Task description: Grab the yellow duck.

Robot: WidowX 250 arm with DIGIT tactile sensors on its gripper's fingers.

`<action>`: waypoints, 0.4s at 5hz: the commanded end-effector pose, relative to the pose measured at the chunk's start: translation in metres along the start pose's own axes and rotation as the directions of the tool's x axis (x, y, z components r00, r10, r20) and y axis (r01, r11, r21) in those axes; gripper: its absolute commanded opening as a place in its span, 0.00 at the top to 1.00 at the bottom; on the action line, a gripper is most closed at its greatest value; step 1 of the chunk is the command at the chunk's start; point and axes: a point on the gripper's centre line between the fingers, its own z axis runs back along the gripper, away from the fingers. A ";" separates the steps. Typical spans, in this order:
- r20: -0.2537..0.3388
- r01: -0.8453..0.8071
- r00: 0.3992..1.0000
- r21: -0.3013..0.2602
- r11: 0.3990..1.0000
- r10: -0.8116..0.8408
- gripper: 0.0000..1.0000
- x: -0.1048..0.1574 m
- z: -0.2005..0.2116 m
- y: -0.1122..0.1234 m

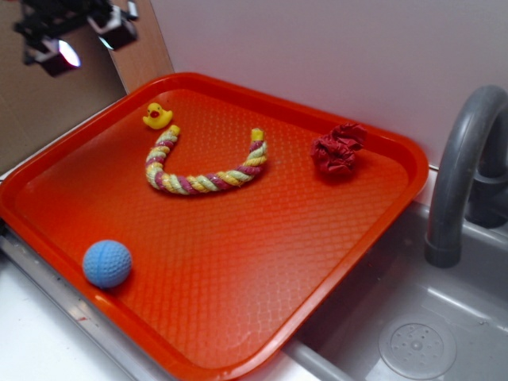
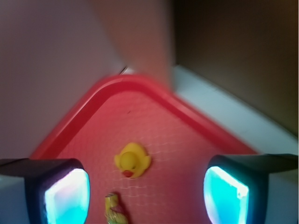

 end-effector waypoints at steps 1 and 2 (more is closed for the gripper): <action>0.001 0.012 1.000 0.031 0.999 -0.012 0.00 0.012 -0.049 -0.011; -0.027 0.026 0.999 0.067 0.997 -0.025 0.00 0.010 -0.072 -0.006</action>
